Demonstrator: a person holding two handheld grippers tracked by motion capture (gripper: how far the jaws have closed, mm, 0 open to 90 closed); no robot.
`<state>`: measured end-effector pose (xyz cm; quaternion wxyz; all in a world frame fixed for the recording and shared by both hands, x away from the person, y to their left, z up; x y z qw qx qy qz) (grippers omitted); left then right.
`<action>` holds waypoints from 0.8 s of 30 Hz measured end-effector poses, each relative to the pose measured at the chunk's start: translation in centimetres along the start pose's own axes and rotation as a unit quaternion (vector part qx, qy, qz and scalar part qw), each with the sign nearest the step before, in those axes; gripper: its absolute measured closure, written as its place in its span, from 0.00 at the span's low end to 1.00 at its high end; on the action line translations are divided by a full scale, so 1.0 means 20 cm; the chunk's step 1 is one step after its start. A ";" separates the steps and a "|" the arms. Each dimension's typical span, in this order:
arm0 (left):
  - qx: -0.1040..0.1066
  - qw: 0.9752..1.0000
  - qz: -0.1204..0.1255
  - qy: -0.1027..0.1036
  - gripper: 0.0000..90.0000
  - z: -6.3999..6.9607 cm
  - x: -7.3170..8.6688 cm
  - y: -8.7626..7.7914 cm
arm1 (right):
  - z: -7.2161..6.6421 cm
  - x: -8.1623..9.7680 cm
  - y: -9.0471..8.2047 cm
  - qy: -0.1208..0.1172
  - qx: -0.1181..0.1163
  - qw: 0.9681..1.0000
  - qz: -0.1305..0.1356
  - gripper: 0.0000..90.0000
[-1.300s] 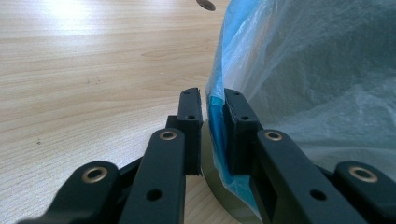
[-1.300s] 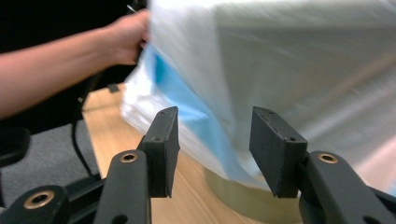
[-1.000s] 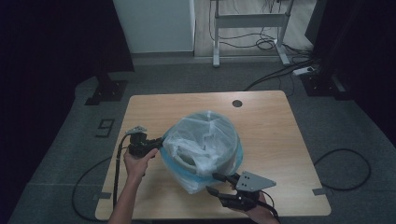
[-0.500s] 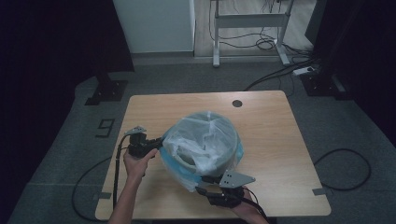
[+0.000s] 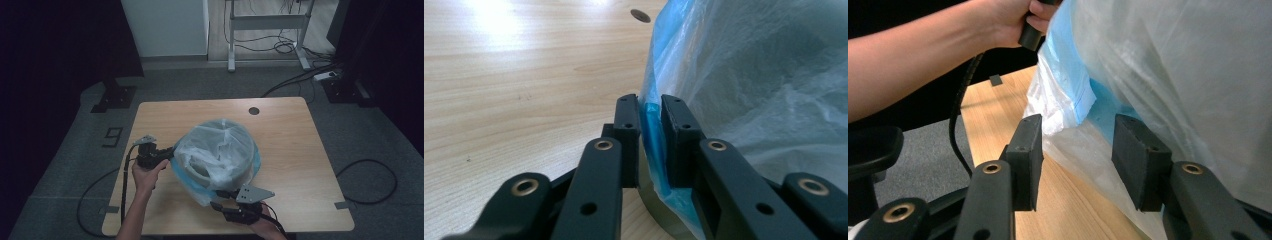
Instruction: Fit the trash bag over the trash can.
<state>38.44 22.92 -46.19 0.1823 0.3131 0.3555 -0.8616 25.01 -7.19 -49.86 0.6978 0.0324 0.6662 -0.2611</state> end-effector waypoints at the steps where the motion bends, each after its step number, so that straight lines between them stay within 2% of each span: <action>1: -0.001 1.000 0.003 0.001 0.84 0.00 0.00 0.00 | 0.00 0.00 -0.01 -0.001 0.000 1.000 0.003 0.60; 4: -0.006 1.000 0.014 0.006 0.78 0.01 0.00 -0.02 | -0.01 -0.01 -0.05 -0.002 0.006 1.000 0.011 0.58; 9: -0.028 0.999 0.026 0.012 0.54 0.01 0.00 -0.05 | 0.00 0.00 -0.11 0.005 0.020 0.999 0.026 0.55; 11: -0.029 0.999 0.033 0.015 0.44 0.01 0.00 -0.08 | 0.02 0.01 -0.15 0.008 0.032 0.999 0.032 0.54; 15: -0.027 0.998 0.047 0.027 0.31 0.00 0.01 -0.12 | 0.05 0.03 -0.22 0.016 0.049 0.998 0.033 0.53; 19: -0.021 0.997 0.062 0.039 0.22 0.01 0.00 -0.18 | 0.09 0.05 -0.28 0.024 0.069 0.997 0.036 0.52; 24: -0.005 0.995 0.072 0.061 0.18 0.03 -0.01 -0.24 | 0.14 0.08 -0.36 0.032 0.090 0.995 0.038 0.51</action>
Point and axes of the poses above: each handheld gripper's, and its own axes: y roughly forward along the jaws, x roughly out of its underside, z roughly to its right, the point moved 2 cm from there along y, roughly forward along the jaws, and after that the axes turned 14 degrees about -y, right-handed, at the moved point
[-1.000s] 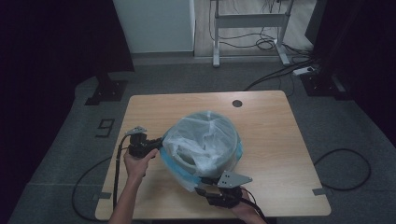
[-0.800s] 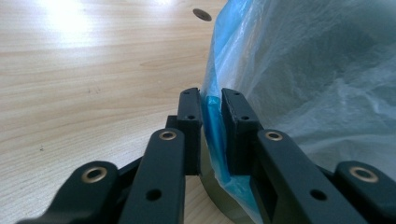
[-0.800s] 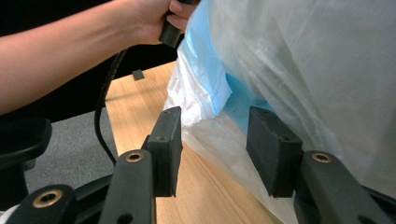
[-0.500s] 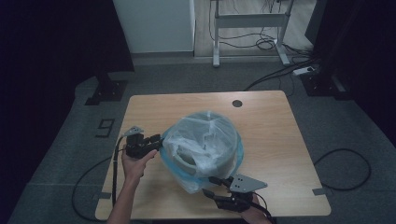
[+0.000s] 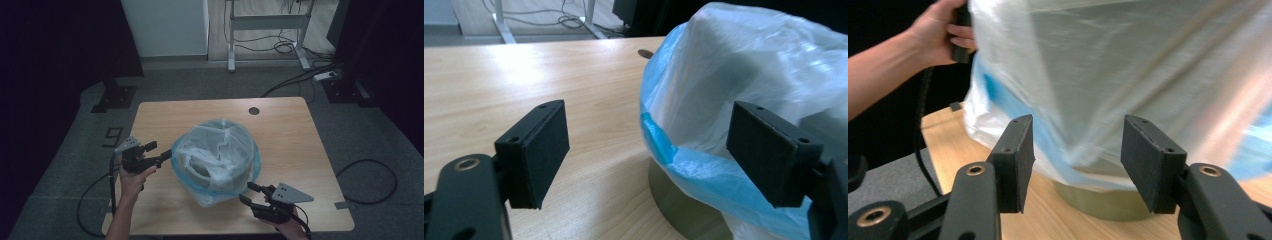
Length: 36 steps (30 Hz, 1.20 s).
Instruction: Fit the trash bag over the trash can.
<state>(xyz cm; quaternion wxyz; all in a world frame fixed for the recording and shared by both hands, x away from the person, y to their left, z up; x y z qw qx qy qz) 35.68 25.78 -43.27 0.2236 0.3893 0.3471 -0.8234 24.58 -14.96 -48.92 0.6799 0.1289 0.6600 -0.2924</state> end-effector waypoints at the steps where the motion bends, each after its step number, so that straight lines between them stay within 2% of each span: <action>1: 0.003 1.000 0.001 0.003 0.18 0.00 0.00 -0.01 | 0.02 0.01 -0.02 0.002 0.005 1.000 -0.001 0.51; 9: 0.041 0.998 -0.009 0.043 0.19 0.08 -0.05 -0.06 | 0.15 0.09 -0.11 0.027 0.046 0.999 -0.012 0.51; 11: 0.045 0.998 -0.010 0.049 0.20 0.10 -0.06 -0.06 | 0.18 0.11 -0.13 0.032 0.055 0.998 -0.014 0.50; 17: 0.070 0.994 -0.017 0.084 0.21 0.19 -0.10 -0.08 | 0.24 0.14 -0.18 0.044 0.076 0.996 -0.017 0.50; 21: 0.092 0.990 -0.027 0.101 0.22 0.24 -0.14 -0.07 | 0.26 0.16 -0.21 0.049 0.085 0.995 -0.015 0.50; 26: 0.108 0.986 -0.045 0.120 0.23 0.28 -0.17 -0.05 | 0.28 0.17 -0.24 0.056 0.089 0.994 -0.016 0.49; 32: 0.121 0.977 -0.081 0.157 0.29 0.32 -0.23 0.03 | 0.30 0.18 -0.25 0.061 0.094 0.994 -0.013 0.49; 36: 0.126 0.972 -0.101 0.168 0.36 0.35 -0.26 0.09 | 0.30 0.18 -0.26 0.065 0.097 0.993 -0.012 0.49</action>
Point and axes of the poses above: each handheld gripper's, and its own axes: y roughly forward along the jaws, x roughly out of its underside, z roughly to its right, the point moved 2 cm from there along y, roughly forward along the jaws, and after that the axes turned 14 degrees about -y, right-handed, at the moved point
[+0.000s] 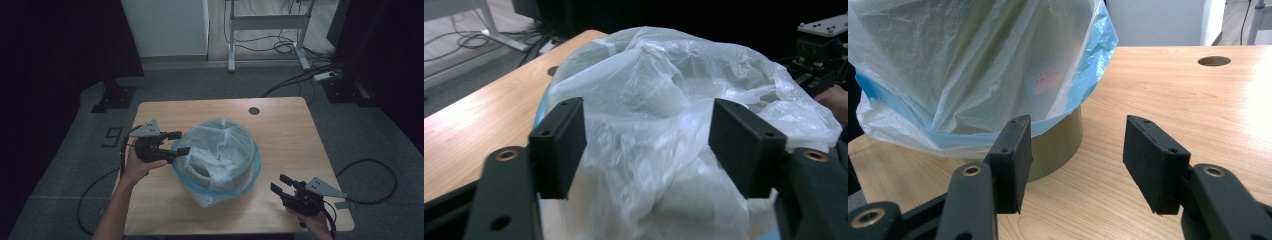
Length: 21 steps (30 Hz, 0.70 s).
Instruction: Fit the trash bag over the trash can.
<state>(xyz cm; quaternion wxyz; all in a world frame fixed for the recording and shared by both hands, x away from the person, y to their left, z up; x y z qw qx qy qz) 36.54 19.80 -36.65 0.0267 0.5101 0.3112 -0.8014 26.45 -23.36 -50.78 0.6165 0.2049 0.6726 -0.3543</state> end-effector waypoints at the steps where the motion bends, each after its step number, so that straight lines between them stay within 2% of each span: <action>1: 0.006 1.000 -0.008 0.003 0.38 0.00 -0.01 0.02 | 0.00 0.00 0.00 0.001 0.000 1.000 0.000 0.49; 5: 0.019 0.999 -0.032 0.014 0.43 0.02 -0.03 0.06 | 0.00 0.01 -0.01 0.002 0.002 1.000 0.000 0.49; 10: 0.034 0.996 -0.072 0.028 0.51 0.04 -0.05 0.12 | 0.00 0.02 -0.02 0.007 0.004 1.000 -0.002 0.50; 13: 0.037 0.994 -0.101 0.035 0.54 0.05 -0.05 0.17 | 0.00 0.02 -0.03 0.008 0.005 1.000 -0.003 0.50; 15: 0.033 0.991 -0.124 0.040 0.55 0.06 -0.05 0.20 | 0.00 0.02 -0.03 0.008 0.006 1.000 -0.003 0.50; 21: 0.022 0.984 -0.171 0.048 0.56 0.07 -0.06 0.26 | 0.00 0.03 -0.03 0.012 0.007 1.000 -0.004 0.50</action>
Point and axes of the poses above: each handheld gripper's, and its own axes: y roughly forward along the jaws, x roughly out of its underside, z roughly to its right, the point moved 2 cm from there along y, roughly forward along the jaws, and after that the axes turned 14 degrees about -y, right-handed, at the moved point
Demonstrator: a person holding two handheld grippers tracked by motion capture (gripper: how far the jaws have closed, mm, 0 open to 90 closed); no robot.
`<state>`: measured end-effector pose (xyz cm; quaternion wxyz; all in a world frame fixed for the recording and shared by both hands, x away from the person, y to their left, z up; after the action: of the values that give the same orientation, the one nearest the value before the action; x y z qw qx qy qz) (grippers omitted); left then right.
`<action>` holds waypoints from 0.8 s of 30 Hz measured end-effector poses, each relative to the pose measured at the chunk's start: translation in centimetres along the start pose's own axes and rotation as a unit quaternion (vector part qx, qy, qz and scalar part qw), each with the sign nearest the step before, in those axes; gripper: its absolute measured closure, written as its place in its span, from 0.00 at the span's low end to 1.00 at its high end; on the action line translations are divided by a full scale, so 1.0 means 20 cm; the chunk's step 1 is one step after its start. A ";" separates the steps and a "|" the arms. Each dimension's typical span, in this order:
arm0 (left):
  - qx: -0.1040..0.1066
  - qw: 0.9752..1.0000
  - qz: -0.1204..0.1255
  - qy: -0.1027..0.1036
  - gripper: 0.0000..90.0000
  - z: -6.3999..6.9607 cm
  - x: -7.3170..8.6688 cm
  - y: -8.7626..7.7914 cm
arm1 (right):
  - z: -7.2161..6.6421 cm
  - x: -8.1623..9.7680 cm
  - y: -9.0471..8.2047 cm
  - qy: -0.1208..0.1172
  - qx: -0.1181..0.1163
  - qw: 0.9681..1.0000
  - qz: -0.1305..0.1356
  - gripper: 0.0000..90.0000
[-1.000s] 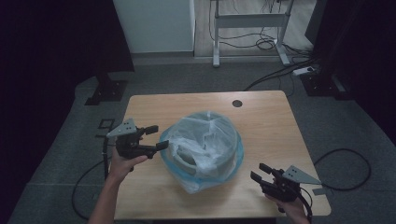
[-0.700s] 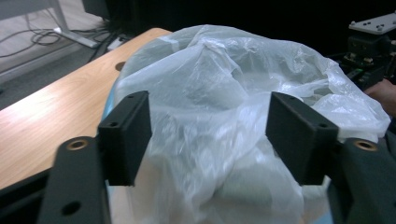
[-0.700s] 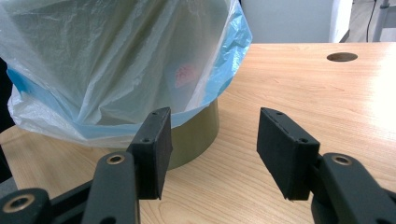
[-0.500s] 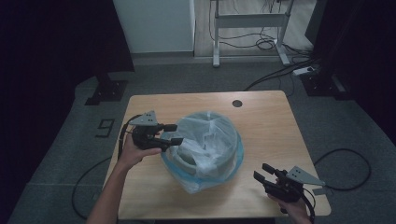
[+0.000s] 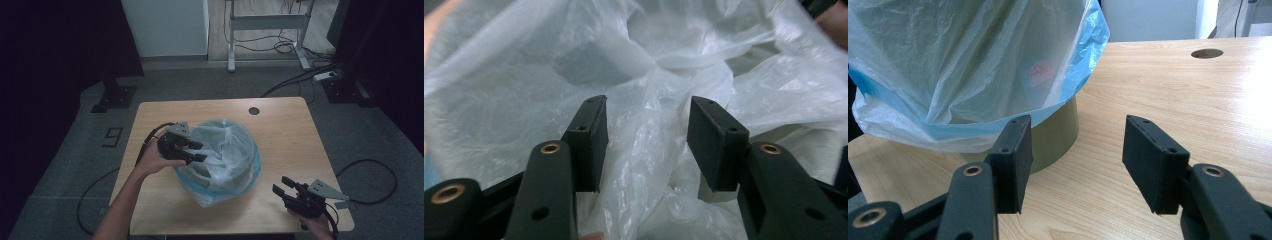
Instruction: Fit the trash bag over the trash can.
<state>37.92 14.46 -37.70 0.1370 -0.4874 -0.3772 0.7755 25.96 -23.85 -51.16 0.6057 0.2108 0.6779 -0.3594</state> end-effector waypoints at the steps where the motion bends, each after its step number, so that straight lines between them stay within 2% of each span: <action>1: -0.001 1.000 -0.005 0.000 0.56 0.00 0.00 0.01 | 0.00 0.00 0.00 0.001 0.000 1.000 0.000 0.50; 3: -0.003 1.000 -0.011 0.000 0.56 0.00 -0.01 0.01 | 0.00 0.00 -0.01 0.002 0.001 1.000 0.001 0.50; 5: -0.002 1.000 -0.007 -0.002 0.55 0.00 -0.01 0.00 | 0.00 0.00 -0.01 0.003 0.002 1.000 0.002 0.50; 9: 0.001 1.000 0.019 -0.005 0.54 -0.02 -0.03 -0.05 | 0.01 0.00 -0.01 0.004 0.003 1.000 0.004 0.50; 14: 0.018 0.999 0.043 0.002 0.51 -0.02 -0.08 -0.10 | 0.01 0.00 -0.01 0.003 0.003 1.000 0.004 0.50; 24: 0.033 0.997 0.063 0.006 0.48 -0.03 -0.12 -0.08 | 0.01 0.00 -0.02 0.005 0.006 1.000 0.003 0.50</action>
<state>39.44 14.41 -35.05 0.1058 -0.5098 -0.3194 0.7917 25.89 -24.25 -51.08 0.6026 0.2183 0.6779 -0.3601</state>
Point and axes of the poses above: each handheld gripper's, and its own axes: y roughly forward along the jaws, x roughly out of its underside, z roughly to its right, the point moved 2 cm from there along y, roughly forward along the jaws, and after that the axes turned 14 degrees about -y, right-handed, at the moved point
